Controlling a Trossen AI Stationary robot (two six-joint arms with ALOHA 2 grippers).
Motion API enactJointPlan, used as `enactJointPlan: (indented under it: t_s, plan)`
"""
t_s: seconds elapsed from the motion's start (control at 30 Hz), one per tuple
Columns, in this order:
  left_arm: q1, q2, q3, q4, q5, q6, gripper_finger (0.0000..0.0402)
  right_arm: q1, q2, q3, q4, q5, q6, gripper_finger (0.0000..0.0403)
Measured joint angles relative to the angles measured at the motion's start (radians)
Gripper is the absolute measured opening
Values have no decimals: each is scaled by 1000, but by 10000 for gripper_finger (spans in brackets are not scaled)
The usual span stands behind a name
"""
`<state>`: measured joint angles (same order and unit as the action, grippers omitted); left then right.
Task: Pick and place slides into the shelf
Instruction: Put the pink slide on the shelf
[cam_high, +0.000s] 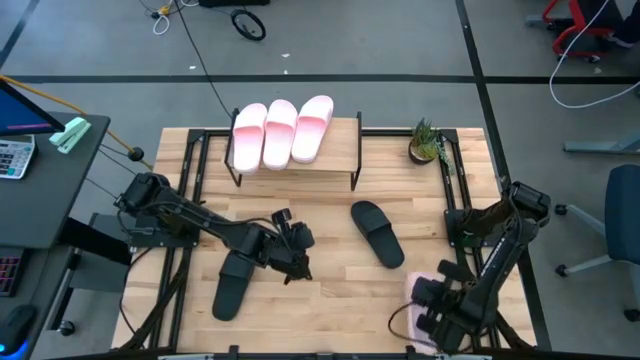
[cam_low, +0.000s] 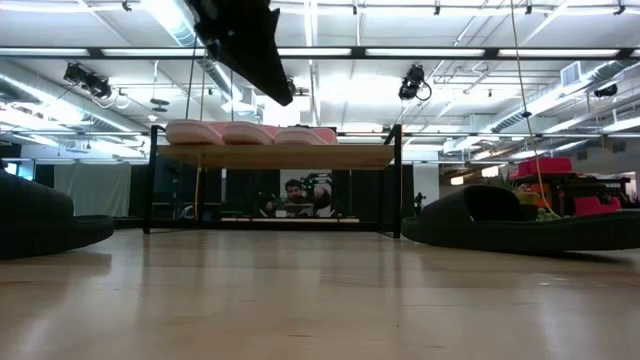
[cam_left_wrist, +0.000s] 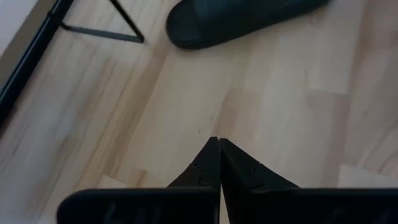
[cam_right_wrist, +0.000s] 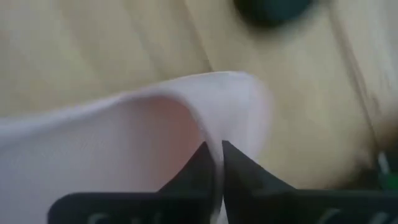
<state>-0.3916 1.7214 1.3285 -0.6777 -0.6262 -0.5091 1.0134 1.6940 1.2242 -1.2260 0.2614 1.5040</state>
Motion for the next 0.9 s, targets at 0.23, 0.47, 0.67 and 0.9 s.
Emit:
enactJointPlan:
  t_s: [0.23, 0.47, 0.67, 0.9]
  plan:
    - [-11, -7, 0, -4, -1, 83, 14, -37, 0, 217, 7, 623, -341, 11]
    - [-12, -88, 1, -51, -51, 70, 10, -195, 0, 350, 8, 944, -864, 18]
    - [-12, -167, 1, -55, -150, 57, 14, -469, 0, 419, 15, 962, -1174, 9]
    - [-9, -185, 1, -60, -160, 99, 8, -850, 0, 441, 191, 950, -1457, 15]
